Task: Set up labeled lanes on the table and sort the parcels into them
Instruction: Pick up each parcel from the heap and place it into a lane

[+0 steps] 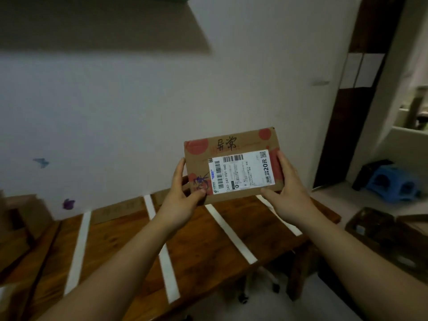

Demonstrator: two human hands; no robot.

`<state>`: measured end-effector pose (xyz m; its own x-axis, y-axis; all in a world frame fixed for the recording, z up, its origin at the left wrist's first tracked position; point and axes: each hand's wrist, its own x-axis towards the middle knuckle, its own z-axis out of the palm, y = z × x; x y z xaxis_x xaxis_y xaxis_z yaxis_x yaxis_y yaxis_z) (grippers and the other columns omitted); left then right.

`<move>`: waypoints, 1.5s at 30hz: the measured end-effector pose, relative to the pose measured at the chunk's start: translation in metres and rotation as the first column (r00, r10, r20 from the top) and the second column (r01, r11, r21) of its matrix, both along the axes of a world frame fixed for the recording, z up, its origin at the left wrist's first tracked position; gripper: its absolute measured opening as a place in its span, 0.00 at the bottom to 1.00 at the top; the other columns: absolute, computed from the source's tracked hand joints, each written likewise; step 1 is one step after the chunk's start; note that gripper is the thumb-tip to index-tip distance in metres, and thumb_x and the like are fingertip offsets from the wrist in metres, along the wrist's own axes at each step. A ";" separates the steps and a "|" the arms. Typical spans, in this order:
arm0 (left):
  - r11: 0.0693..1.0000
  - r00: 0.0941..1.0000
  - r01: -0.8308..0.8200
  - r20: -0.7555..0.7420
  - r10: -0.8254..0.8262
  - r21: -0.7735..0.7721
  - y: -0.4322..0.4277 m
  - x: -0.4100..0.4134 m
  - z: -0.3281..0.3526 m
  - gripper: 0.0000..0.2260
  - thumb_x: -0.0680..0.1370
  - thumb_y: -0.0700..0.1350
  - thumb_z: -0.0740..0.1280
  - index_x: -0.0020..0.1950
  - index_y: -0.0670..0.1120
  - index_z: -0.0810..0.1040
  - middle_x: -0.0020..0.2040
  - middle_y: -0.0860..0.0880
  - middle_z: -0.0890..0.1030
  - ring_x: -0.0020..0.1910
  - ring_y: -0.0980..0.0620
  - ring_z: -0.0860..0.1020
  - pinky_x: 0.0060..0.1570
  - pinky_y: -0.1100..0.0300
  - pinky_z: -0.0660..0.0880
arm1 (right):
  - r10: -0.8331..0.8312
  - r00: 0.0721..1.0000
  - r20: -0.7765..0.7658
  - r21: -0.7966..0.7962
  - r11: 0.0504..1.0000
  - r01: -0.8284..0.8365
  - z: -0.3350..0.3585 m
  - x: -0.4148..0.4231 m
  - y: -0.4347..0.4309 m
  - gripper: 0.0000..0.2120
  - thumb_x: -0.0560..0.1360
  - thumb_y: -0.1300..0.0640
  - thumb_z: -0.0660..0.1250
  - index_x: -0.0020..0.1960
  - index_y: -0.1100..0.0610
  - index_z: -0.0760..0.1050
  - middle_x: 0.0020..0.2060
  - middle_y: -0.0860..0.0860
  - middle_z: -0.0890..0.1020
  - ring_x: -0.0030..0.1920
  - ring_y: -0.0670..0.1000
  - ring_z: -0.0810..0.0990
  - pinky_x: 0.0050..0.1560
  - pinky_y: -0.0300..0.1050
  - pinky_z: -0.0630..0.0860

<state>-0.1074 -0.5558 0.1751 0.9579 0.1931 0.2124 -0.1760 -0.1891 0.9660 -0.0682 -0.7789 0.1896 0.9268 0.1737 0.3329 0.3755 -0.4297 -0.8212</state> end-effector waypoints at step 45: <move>0.969 0.727 -0.174 -0.641 0.246 0.174 -0.244 0.555 -0.223 0.29 0.81 0.42 0.58 0.77 0.54 0.46 0.72 0.53 0.66 0.66 0.57 0.66 0.63 0.63 0.65 | 0.157 0.857 -0.491 -0.421 0.818 -0.391 -0.254 0.632 -0.195 0.28 0.78 0.45 0.62 0.76 0.46 0.57 0.75 0.53 0.54 0.74 0.57 0.58 0.72 0.53 0.61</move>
